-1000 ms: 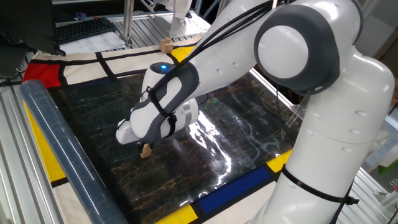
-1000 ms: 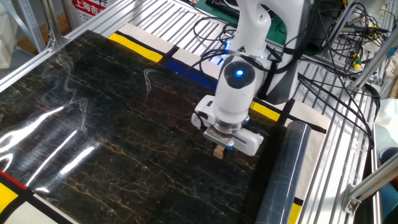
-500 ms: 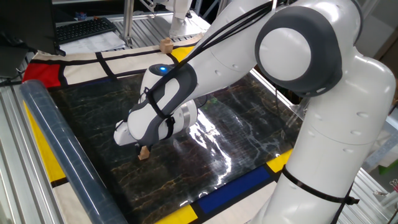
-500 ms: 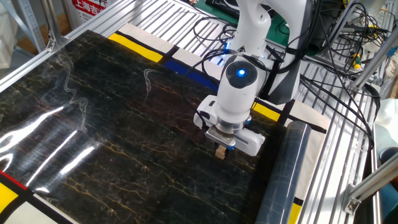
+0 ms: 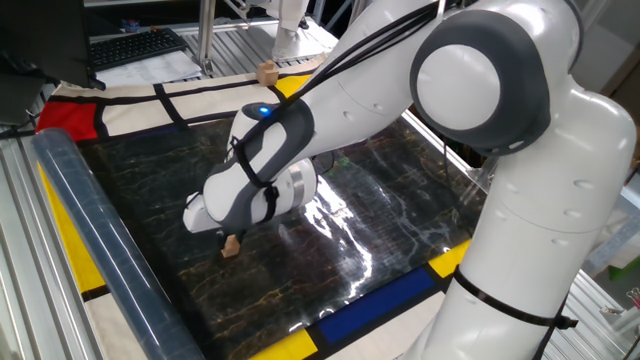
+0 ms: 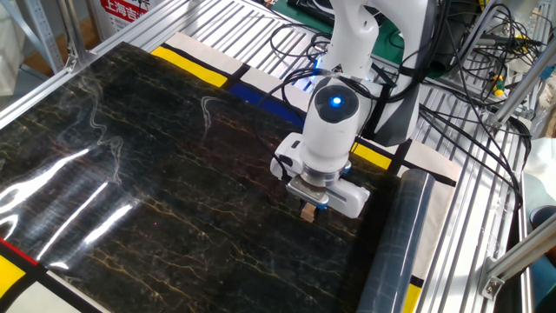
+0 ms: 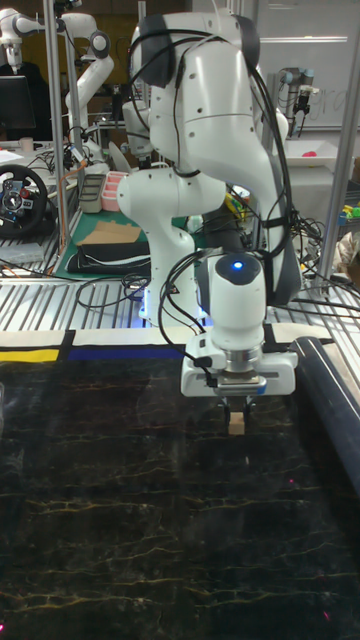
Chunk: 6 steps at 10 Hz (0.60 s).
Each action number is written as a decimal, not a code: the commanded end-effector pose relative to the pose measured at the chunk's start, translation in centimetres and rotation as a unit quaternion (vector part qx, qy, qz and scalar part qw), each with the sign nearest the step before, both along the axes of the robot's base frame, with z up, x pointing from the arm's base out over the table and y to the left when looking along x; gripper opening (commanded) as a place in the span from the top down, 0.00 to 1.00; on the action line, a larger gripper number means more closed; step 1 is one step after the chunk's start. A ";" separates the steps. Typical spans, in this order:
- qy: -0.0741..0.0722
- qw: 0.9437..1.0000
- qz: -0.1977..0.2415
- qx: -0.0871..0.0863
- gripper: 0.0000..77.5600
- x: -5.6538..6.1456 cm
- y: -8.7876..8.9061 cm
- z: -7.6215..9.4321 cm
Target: Hold a small block with the gripper and sweep it from left to right on the table
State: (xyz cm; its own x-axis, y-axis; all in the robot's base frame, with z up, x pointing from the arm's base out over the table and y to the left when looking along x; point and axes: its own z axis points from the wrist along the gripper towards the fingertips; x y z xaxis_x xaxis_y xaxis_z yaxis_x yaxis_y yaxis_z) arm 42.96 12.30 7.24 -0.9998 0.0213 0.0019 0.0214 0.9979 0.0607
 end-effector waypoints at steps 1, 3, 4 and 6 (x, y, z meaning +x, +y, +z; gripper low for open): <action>0.016 0.999 -0.031 0.024 0.98 -0.6 1.7 0.1; 0.015 0.999 -0.040 0.026 0.98 -0.7 1.9 0.3; 0.015 0.999 -0.040 0.026 0.98 -0.7 1.9 0.3; 0.013 0.998 -0.055 0.020 0.98 -0.1 2.2 0.7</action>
State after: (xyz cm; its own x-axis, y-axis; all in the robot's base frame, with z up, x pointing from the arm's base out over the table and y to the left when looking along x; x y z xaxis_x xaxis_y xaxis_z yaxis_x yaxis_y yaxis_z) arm 42.63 14.39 7.75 -0.9911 0.1292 0.0334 0.1320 0.9862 0.1002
